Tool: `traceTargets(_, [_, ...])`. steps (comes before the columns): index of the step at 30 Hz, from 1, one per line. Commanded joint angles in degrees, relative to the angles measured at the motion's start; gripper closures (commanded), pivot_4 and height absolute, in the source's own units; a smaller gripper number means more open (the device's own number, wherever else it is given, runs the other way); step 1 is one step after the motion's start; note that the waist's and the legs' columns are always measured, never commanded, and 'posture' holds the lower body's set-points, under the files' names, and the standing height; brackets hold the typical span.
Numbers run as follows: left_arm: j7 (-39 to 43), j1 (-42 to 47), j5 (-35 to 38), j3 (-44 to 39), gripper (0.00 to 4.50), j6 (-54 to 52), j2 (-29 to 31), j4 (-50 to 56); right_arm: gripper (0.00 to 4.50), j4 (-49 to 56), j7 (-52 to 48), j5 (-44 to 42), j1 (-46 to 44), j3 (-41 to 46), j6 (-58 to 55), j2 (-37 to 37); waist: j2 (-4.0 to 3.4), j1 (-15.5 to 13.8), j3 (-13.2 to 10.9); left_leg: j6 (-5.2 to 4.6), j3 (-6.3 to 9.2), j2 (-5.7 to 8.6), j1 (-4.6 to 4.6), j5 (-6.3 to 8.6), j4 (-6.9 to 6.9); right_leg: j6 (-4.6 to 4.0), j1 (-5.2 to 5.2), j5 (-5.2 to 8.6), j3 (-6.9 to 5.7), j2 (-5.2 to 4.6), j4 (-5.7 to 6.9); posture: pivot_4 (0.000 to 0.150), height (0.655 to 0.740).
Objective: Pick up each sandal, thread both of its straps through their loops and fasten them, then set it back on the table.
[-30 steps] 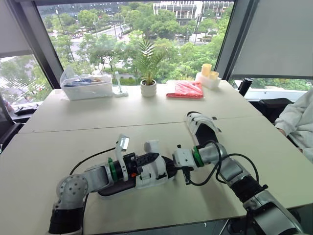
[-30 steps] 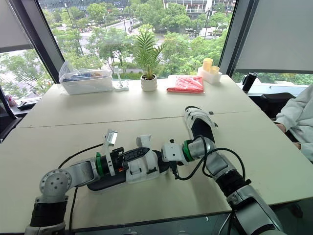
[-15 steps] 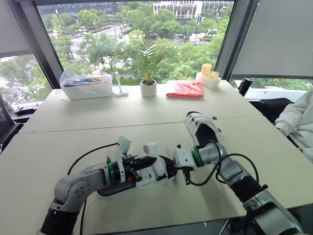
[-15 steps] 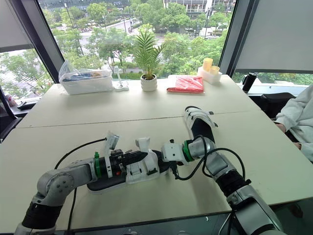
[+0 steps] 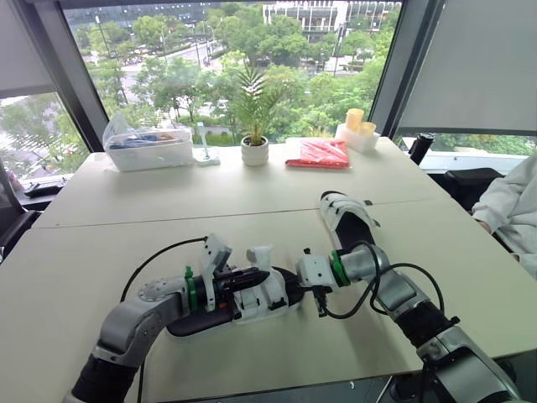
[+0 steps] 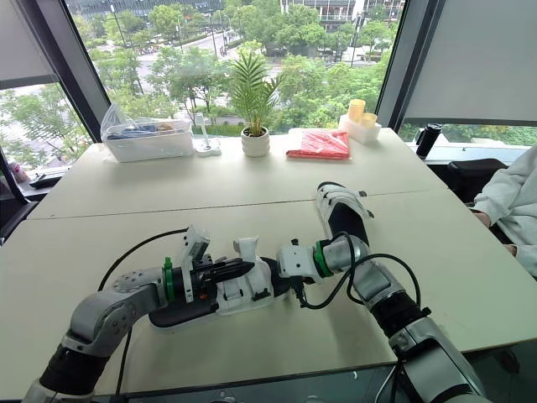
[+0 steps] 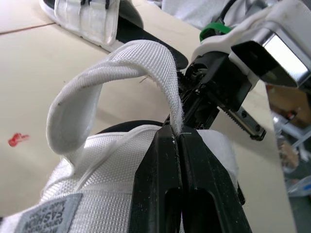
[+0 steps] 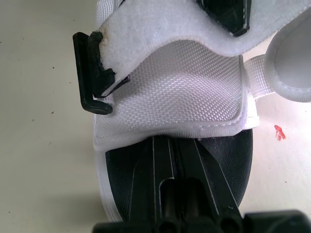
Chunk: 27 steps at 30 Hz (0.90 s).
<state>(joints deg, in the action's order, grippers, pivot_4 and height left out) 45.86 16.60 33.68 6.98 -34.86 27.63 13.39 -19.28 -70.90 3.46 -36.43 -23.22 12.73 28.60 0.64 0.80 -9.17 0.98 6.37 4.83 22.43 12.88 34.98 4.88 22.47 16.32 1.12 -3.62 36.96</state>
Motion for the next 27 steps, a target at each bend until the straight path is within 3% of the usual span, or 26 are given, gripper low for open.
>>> traceTargets(1, [3.6, 1.1, -4.4, 2.2, 4.48, 5.3, 1.4, -0.5, 4.5, -1.3, -0.4, 2.2, 1.0, -2.4, -1.1, -0.4, 0.0, 0.0, 0.0, 0.0, 0.0, 0.0, 0.0, 0.0, 0.0, 0.0, 0.0, 0.0, 0.0, 0.0, 0.0, 0.15, 0.74])
traceTargets(11, [9.6, 3.7, -14.7, 5.6, 4.48, 19.2, 2.8, -4.4, 4.5, -1.1, -0.5, 2.2, 1.2, -2.4, -1.0, -0.3, -0.02, 0.0, 0.0, -0.01, 0.0, -0.01, 0.04, 0.0, -0.03, 0.0, 0.05, 0.0, 0.0, 0.0, -0.02, 0.15, 0.74])
traceTargets(23, [15.7, 2.1, -18.6, 9.9, 4.48, 25.5, 3.7, -0.5, 4.5, -0.9, -0.1, 2.3, 1.4, -2.4, -1.1, -0.5, -0.06, 0.0, 0.0, -0.01, 0.0, -0.02, 0.05, 0.0, -0.03, 0.0, 0.06, 0.0, 0.0, 0.0, -0.02, 0.15, 0.74])
traceTargets(27, [16.1, 1.1, -18.7, 10.7, 4.48, 22.7, 4.4, 0.6, 4.5, -0.9, 0.0, 2.3, 1.4, -2.5, -1.2, -0.7, -0.06, 0.0, 0.0, -0.01, 0.0, -0.02, 0.05, 0.0, -0.04, 0.0, 0.05, 0.0, 0.0, 0.0, -0.02, 0.15, 0.74])
